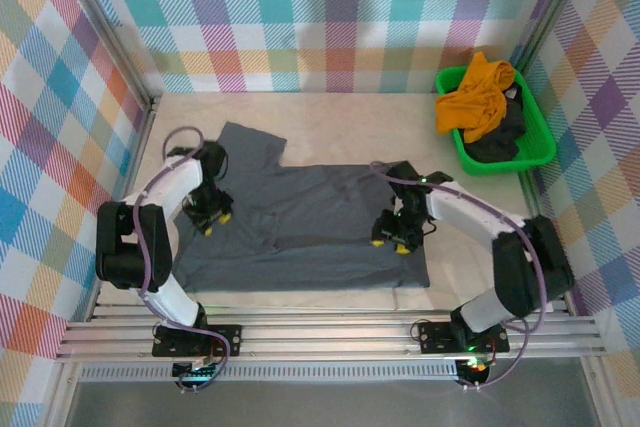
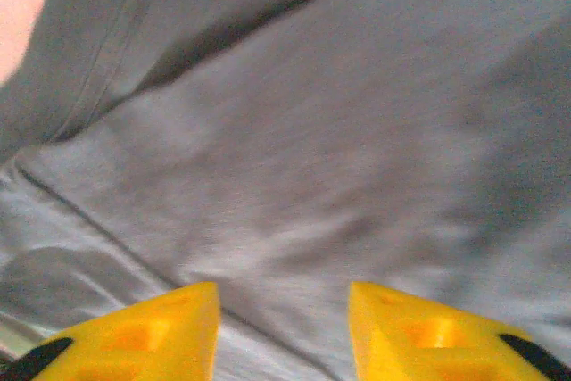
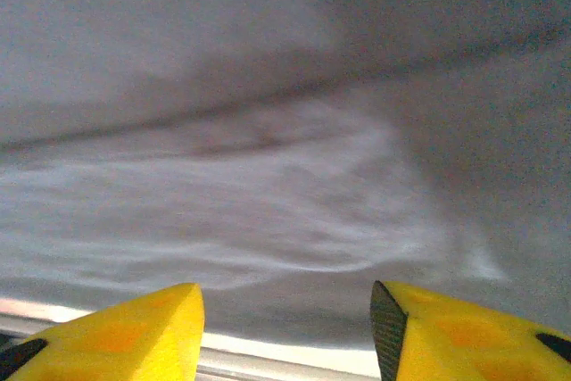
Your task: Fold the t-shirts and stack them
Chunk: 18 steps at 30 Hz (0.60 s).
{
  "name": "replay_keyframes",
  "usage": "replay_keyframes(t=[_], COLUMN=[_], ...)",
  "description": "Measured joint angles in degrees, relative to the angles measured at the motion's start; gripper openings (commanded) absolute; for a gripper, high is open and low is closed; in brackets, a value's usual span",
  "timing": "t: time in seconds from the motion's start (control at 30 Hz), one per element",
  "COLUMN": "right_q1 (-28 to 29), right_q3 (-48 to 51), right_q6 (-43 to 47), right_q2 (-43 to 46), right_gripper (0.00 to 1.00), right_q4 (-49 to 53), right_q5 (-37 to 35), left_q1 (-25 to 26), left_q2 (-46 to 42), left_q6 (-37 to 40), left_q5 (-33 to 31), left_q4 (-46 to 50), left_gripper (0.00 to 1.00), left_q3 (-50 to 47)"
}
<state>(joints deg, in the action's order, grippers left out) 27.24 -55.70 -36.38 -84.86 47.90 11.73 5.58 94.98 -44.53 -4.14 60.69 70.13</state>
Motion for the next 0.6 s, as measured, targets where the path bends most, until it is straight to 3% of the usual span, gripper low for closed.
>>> replay_keyframes(t=[0.13, 0.23, 0.37, 0.6], right_q1=[-4.15, -8.7, -13.09, -14.01], right_q3=[-4.85, -6.45, -14.03, -27.32], right_q6=[-0.35, -2.25, -4.72, -5.2], right_q2=[2.21, 0.72, -7.5, -16.59], right_gripper=[0.53, 0.53, 0.52, 0.52], right_q4=[-8.63, -17.07, -23.89, -26.1], right_q5=[0.33, 2.29, 5.03, 7.85], left_q1=[-0.59, -1.68, -3.85, -7.76], left_q2=[4.42, 12.59, 24.96, 40.17], left_q6=[-1.11, -1.09, 0.04, 2.95], left_q5=[0.59, 1.29, 1.66, 1.38], left_q4=[-1.81, -3.87, -7.48, -11.93], left_gripper=[0.49, 0.47, 0.44, 0.47], left_q3=[15.23, 27.32, 41.18, 56.85])
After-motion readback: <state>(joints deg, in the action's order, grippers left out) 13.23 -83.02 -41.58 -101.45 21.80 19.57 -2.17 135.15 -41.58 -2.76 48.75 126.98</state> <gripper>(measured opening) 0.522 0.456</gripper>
